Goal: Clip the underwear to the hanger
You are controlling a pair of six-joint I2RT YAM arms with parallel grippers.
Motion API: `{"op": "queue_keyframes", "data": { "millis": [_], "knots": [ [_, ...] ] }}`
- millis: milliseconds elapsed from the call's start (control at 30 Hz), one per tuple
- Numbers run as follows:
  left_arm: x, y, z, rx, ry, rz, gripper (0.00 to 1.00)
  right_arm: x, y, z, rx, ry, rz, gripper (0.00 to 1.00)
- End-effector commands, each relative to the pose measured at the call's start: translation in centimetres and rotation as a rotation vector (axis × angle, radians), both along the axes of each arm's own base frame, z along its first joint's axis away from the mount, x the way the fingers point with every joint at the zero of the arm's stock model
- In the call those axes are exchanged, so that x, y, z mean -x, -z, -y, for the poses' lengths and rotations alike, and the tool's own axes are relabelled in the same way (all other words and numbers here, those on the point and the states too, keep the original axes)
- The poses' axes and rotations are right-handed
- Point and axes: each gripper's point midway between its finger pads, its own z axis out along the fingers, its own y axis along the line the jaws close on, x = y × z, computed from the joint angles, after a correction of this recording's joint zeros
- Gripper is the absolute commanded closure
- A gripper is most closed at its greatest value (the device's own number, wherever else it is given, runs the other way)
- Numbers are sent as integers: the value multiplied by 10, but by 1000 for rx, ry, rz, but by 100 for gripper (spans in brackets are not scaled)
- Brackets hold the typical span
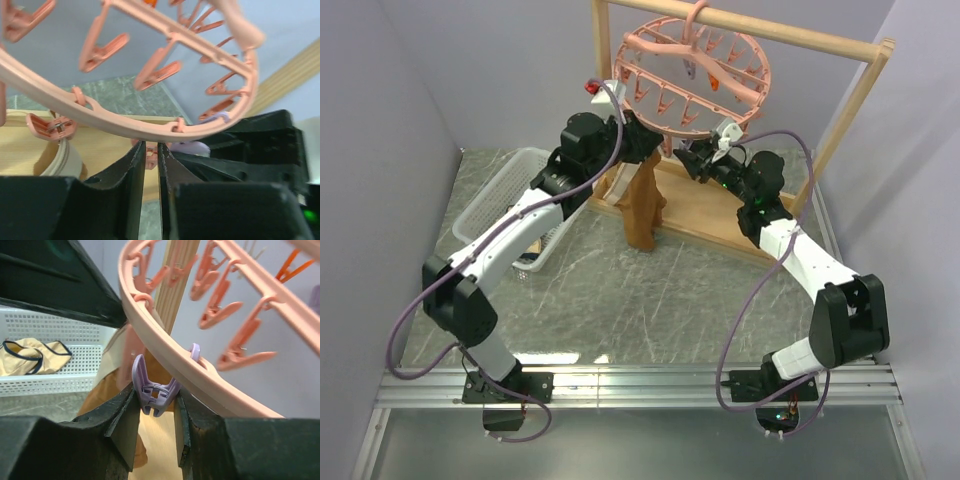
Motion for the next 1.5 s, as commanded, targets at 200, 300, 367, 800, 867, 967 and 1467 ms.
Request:
{"op": "queue_keyframes", "data": {
  "millis": [200,300,367,800,867,967,1467],
  "knots": [
    [62,-50,22,52,40,30,72,12,-23,2,7,102,56,80],
    [55,-45,25,48,14,-32,72,15,-25,1,14,116,53,80],
    [49,-47,23,51,-18,-36,71,15,-21,1,24,119,43,80],
    [42,-24,28,22,-45,-52,73,15,-15,-3,35,137,17,80],
    [39,-20,28,23,-54,-57,73,16,-15,-5,39,136,16,80],
    [34,-20,31,28,-66,-49,72,18,-13,-8,44,134,13,80],
    [-3,20,34,-9,-131,-178,72,20,-17,-15,44,138,-8,80]
  ]
}}
